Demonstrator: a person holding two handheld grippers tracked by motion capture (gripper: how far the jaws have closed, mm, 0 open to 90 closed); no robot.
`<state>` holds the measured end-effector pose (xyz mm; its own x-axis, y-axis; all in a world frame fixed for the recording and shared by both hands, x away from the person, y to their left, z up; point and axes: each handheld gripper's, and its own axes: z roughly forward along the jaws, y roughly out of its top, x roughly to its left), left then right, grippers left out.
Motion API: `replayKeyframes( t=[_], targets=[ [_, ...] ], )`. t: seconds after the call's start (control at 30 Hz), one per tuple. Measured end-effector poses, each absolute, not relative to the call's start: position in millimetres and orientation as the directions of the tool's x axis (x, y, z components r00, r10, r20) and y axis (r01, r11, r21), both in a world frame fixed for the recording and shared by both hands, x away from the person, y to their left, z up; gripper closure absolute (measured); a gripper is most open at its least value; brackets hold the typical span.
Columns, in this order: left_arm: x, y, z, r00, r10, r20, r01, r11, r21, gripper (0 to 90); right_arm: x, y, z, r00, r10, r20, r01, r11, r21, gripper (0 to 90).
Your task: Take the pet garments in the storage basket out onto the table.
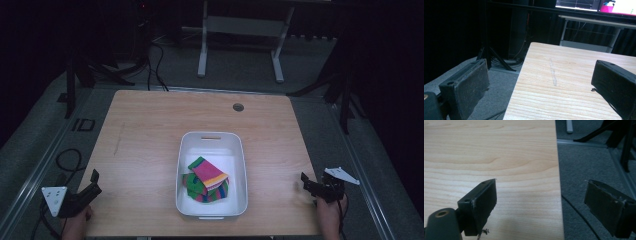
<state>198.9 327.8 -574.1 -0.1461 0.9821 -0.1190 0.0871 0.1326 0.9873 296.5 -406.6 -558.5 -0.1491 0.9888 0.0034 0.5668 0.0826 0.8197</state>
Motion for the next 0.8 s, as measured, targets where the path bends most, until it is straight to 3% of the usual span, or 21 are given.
replayKeyframes(
  t=[0.3,0.5,0.8],
  targets=[
    [199.0,328.0,-574.1,-0.147,0.982,-0.121,0.087,0.134,0.987,1.9,297.6,-408.2,-558.9,-0.182,0.983,0.022,0.586,0.09,0.806,12.7],
    [199.0,328.3,-574.1,-0.147,0.981,-0.123,0.086,0.137,0.987,1.8,298.3,-411.0,-559.3,-0.364,0.926,0.096,0.608,0.158,0.778,11.8],
    [198.8,328.4,-574.2,-0.147,0.981,-0.125,0.085,0.138,0.987,1.8,300.5,-402.2,-553.6,-0.52,0.849,0.094,0.585,0.274,0.763,11.8]
  ],
)
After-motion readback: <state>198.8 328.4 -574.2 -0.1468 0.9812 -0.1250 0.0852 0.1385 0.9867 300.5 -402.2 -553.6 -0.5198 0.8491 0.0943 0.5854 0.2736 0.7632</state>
